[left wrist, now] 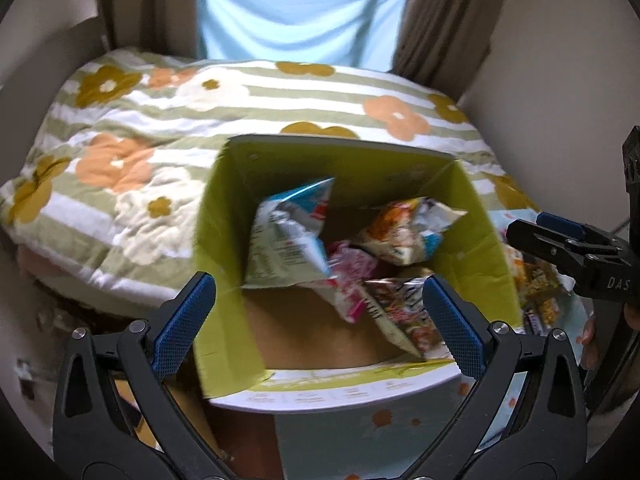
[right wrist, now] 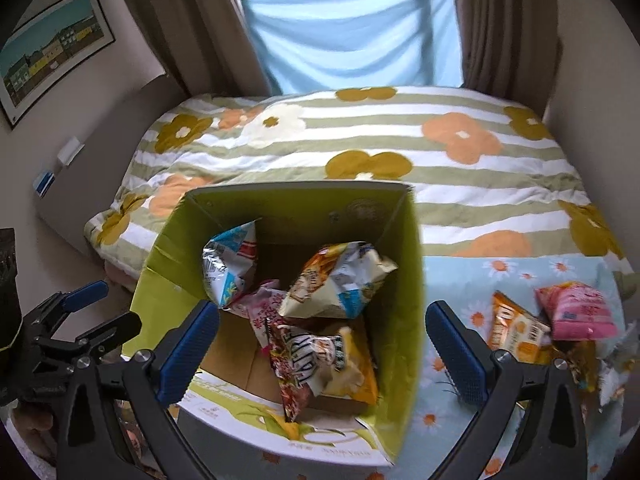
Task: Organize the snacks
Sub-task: 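Move both tools back toward the remaining snacks on the table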
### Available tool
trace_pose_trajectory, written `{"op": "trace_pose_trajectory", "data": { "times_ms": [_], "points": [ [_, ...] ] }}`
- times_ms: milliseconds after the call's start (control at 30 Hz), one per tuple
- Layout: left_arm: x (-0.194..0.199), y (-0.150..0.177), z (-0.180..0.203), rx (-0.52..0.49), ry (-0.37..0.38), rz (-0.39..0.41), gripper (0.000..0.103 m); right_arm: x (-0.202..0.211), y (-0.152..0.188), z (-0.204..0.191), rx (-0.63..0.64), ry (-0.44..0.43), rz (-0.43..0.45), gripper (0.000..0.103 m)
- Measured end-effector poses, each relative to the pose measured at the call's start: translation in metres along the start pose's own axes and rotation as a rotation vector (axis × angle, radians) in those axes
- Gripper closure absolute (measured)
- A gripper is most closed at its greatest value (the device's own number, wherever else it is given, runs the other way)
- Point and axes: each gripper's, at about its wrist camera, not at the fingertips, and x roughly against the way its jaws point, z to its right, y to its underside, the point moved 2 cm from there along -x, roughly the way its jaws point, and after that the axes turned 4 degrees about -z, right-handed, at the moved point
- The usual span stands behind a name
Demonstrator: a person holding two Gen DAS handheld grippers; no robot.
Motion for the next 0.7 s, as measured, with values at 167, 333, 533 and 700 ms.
{"op": "trace_pose_trajectory", "data": {
  "times_ms": [167, 333, 533, 700],
  "points": [
    [-0.004, -0.005, 0.026, -0.051, 0.051, 0.012, 0.000, 0.029, 0.010, 0.018, -0.045, 0.046, 0.050, 0.000],
    [-0.002, -0.008, 0.061, -0.100, 0.082, 0.021, 0.000, 0.057, 0.019, 0.045, -0.086, 0.079, 0.089, 0.000],
    [0.000, -0.007, 0.115, -0.145, 0.091, 0.035, 0.000, 0.090, 0.025, 0.094, -0.117, 0.084, 0.141, 0.000],
    [-0.012, 0.002, 0.170, -0.143, 0.083, 0.009, 0.000, 0.104, 0.027, 0.144, -0.112, 0.089, 0.144, 0.000]
  ]
}}
